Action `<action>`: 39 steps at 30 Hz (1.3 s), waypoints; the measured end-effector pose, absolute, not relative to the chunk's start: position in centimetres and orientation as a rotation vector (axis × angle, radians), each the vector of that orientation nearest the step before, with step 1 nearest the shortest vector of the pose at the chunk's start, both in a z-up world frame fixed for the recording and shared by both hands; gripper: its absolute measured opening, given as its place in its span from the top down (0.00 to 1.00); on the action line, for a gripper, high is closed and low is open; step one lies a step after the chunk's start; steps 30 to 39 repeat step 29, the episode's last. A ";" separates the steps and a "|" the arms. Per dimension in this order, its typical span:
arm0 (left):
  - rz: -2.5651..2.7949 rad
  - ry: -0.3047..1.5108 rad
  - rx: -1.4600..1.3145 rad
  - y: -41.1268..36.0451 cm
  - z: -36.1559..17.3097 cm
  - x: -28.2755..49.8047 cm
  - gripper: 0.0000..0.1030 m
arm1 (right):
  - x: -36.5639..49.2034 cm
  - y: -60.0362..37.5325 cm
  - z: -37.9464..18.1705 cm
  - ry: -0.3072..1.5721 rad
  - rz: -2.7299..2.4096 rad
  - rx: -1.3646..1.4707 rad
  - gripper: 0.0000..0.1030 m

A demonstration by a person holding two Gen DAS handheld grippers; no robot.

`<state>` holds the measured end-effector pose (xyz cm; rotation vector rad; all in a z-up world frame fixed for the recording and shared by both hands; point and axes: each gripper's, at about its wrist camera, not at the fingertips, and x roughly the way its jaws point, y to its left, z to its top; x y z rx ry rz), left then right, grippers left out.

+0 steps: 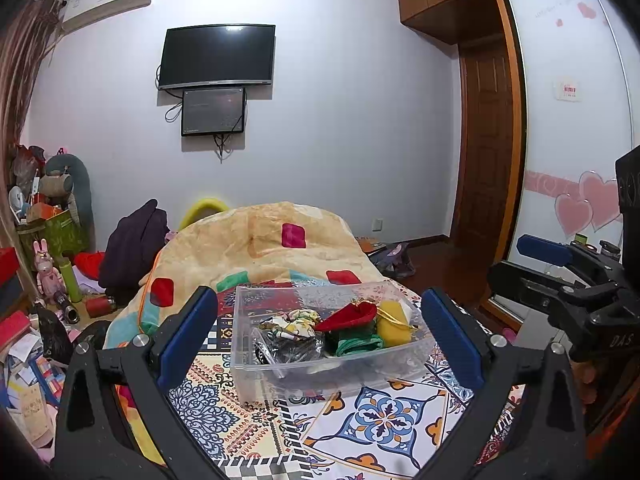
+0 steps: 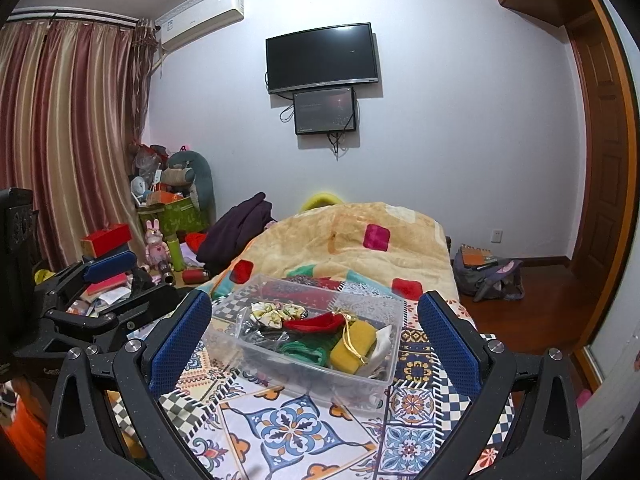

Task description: Organize soft objects

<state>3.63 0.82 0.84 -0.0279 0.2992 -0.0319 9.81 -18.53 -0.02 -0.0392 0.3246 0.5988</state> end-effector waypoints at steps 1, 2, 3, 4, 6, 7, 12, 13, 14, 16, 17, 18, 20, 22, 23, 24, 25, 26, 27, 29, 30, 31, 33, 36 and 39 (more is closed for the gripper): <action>-0.033 0.299 -0.030 0.8 0.8 3.6 0.00 | 9.8 -18.5 0.0 0.325 0.600 -0.039 0.00; -0.033 0.299 -0.031 0.8 0.8 3.6 0.00 | 9.8 -18.5 0.0 0.325 0.600 -0.038 0.00; -0.033 0.298 -0.031 0.8 0.9 3.6 0.00 | 9.8 -18.5 0.1 0.325 0.601 -0.039 0.00; -0.033 0.298 -0.030 0.8 0.8 3.6 0.00 | 9.8 -18.5 0.0 0.324 0.601 -0.040 0.00; -0.034 0.299 -0.028 0.9 0.9 3.5 0.00 | 9.8 -18.5 0.1 0.322 0.601 -0.040 0.00; -0.036 0.298 -0.029 0.9 0.9 3.5 0.00 | 9.7 -18.5 0.1 0.321 0.602 -0.039 0.00; -0.043 0.303 -0.035 1.0 1.0 3.6 0.00 | 9.7 -18.5 0.1 0.322 0.603 -0.038 0.00; -0.042 0.306 -0.035 1.0 0.9 3.7 0.00 | 9.7 -18.5 0.0 0.322 0.603 -0.038 0.00; -0.041 0.306 -0.035 1.0 0.9 3.7 0.00 | 9.7 -18.5 0.0 0.323 0.603 -0.037 0.00; -0.042 0.308 -0.035 1.0 0.9 3.7 0.00 | 9.7 -18.5 0.0 0.323 0.602 -0.035 0.00; -0.044 0.310 -0.037 1.0 0.9 3.8 0.00 | 9.7 -18.5 0.0 0.323 0.601 -0.035 0.00; -0.045 0.312 -0.039 1.0 0.9 3.7 0.00 | 9.8 -18.5 0.0 0.323 0.601 -0.034 0.00; -0.048 0.316 -0.044 1.2 0.8 3.7 0.00 | 9.8 -18.5 -0.1 0.325 0.600 -0.034 0.00; -0.052 0.317 -0.047 1.2 0.8 3.7 0.00 | 9.9 -18.4 -0.1 0.328 0.600 -0.034 0.00; -0.052 0.317 -0.046 1.1 0.8 3.6 0.00 | 9.9 -18.4 -0.2 0.330 0.599 -0.034 0.00; -0.052 0.316 -0.046 1.2 0.8 3.5 0.00 | 9.9 -18.4 -0.2 0.331 0.599 -0.034 0.00; -0.051 0.315 -0.045 1.2 0.8 3.5 0.00 | 10.0 -18.4 -0.3 0.333 0.598 -0.033 0.00; -0.050 0.315 -0.045 1.2 0.8 3.5 0.00 | 10.0 -18.4 -0.3 0.334 0.598 -0.033 0.00; -0.048 0.314 -0.045 1.2 0.8 3.5 0.00 | 10.0 -18.4 -0.3 0.335 0.599 -0.032 0.00; -0.047 0.314 -0.047 1.2 0.8 3.4 0.00 | 10.0 -18.4 -0.4 0.335 0.599 -0.033 0.00; -0.047 0.314 -0.047 1.2 0.8 3.4 0.00 | 10.0 -18.4 -0.4 0.335 0.599 -0.033 0.00; -0.047 0.314 -0.047 1.2 0.8 3.4 0.00 | 10.0 -18.4 -0.4 0.335 0.599 -0.033 0.00; -0.047 0.314 -0.047 1.2 0.8 3.4 0.00 | 10.0 -18.4 -0.4 0.335 0.599 -0.033 0.00; -0.047 0.314 -0.047 1.2 0.8 3.4 0.00 | 10.0 -18.4 -0.4 0.335 0.599 -0.033 0.00; -0.047 0.314 -0.047 1.2 0.8 3.4 0.00 | 10.0 -18.4 -0.4 0.335 0.599 -0.033 0.00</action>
